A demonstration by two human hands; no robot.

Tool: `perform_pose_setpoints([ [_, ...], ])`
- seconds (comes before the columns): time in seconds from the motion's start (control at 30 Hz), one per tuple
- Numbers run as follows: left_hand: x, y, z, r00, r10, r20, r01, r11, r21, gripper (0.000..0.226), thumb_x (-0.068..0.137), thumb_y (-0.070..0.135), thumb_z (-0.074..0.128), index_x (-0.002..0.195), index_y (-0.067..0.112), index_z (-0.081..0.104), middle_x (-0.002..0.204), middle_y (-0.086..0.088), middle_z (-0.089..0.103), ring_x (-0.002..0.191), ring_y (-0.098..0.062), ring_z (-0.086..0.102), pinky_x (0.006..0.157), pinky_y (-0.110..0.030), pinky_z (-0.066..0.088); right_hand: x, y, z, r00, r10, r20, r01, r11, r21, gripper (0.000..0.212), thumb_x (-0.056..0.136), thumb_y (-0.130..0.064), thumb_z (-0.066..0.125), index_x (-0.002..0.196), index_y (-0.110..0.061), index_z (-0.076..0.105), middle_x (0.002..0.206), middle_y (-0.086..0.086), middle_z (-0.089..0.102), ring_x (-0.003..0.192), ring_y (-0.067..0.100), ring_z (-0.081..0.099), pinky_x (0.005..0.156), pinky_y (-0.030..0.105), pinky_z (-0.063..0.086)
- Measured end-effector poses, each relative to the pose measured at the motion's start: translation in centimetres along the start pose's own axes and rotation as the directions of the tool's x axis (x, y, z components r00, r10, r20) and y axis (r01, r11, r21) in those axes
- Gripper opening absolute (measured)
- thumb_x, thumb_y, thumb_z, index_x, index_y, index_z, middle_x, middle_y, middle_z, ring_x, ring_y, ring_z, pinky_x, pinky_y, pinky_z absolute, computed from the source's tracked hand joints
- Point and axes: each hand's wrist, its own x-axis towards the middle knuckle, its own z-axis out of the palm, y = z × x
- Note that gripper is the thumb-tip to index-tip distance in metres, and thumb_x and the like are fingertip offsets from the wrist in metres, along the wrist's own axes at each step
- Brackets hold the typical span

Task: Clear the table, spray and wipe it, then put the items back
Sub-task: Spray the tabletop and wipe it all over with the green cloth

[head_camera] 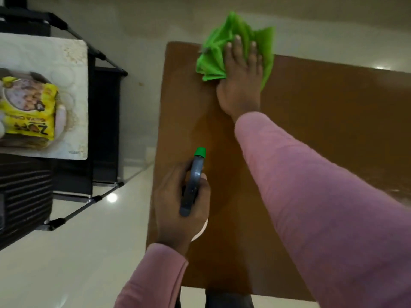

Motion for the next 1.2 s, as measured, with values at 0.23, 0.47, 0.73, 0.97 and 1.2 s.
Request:
perform_pose_setpoints([
  [0.23, -0.5, -1.0, -5.1, 0.979, -0.076, -0.189, 0.055, 0.992, -0.112, 0.010, 0.091, 0.026, 0.057, 0.098, 0.027, 0.064, 0.075, 0.006, 0.064, 0.057, -0.016, 0.059, 0.054, -0.029, 0.050, -10.2, -3.3, 3.3, 0.870, -0.459, 0.179, 0.464, 0.886, 0.015, 0.072, 0.081, -0.016, 0.038, 0.151, -0.015, 0.021, 0.160, 0.005, 0.011, 0.146, 0.037, 0.000, 0.119, 0.048, -0.001],
  [0.47, -1.4, -1.4, -11.1, 0.973, -0.061, -0.222, 0.034, 0.992, -0.123, 0.019, 0.089, 0.023, 0.056, 0.097, 0.006, 0.062, 0.080, 0.001, 0.065, 0.044, -0.012, 0.055, 0.050, -0.019, 0.046, -25.3, -2.9, 4.3, 0.818, -0.400, 0.413, 0.381, 0.915, 0.133, 0.074, 0.077, -0.013, 0.042, 0.149, -0.018, 0.028, 0.157, -0.001, 0.014, 0.143, 0.035, 0.024, 0.117, 0.048, 0.012],
  [0.73, -4.3, -4.0, -13.9, 0.986, -0.051, -0.161, 0.028, 0.990, -0.141, 0.012, 0.091, 0.023, 0.056, 0.100, 0.016, 0.062, 0.084, 0.003, 0.065, 0.048, -0.011, 0.057, 0.052, -0.016, 0.047, -0.9, -5.3, 1.5, 0.987, -0.094, 0.128, 0.108, 0.988, -0.109, 0.067, 0.092, -0.016, 0.037, 0.153, -0.012, 0.010, 0.161, 0.011, 0.001, 0.146, 0.039, -0.001, 0.118, 0.049, 0.002],
  [0.97, -5.8, -3.8, -15.5, 0.988, -0.110, -0.110, 0.091, 0.982, -0.167, 0.007, 0.092, 0.009, 0.056, 0.096, 0.007, 0.062, 0.078, -0.001, 0.063, 0.049, -0.012, 0.055, 0.052, -0.021, 0.045, -32.5, -9.4, 8.9, 0.870, -0.357, 0.339, 0.375, 0.927, 0.015, 0.071, 0.078, -0.018, 0.029, 0.149, -0.013, 0.026, 0.158, 0.006, 0.019, 0.145, 0.034, 0.004, 0.117, 0.050, 0.003],
  [1.2, -5.2, -3.0, -16.4, 0.999, 0.034, -0.025, -0.037, 0.994, -0.104, 0.009, 0.093, 0.009, 0.056, 0.096, 0.002, 0.061, 0.072, -0.008, 0.059, 0.048, -0.013, 0.054, 0.052, -0.019, 0.044, -39.4, -7.8, 9.6, 0.778, -0.376, 0.504, 0.420, 0.907, 0.028, 0.067, 0.077, -0.019, 0.030, 0.143, -0.019, 0.041, 0.151, -0.001, 0.038, 0.139, 0.029, 0.034, 0.114, 0.050, 0.025],
])
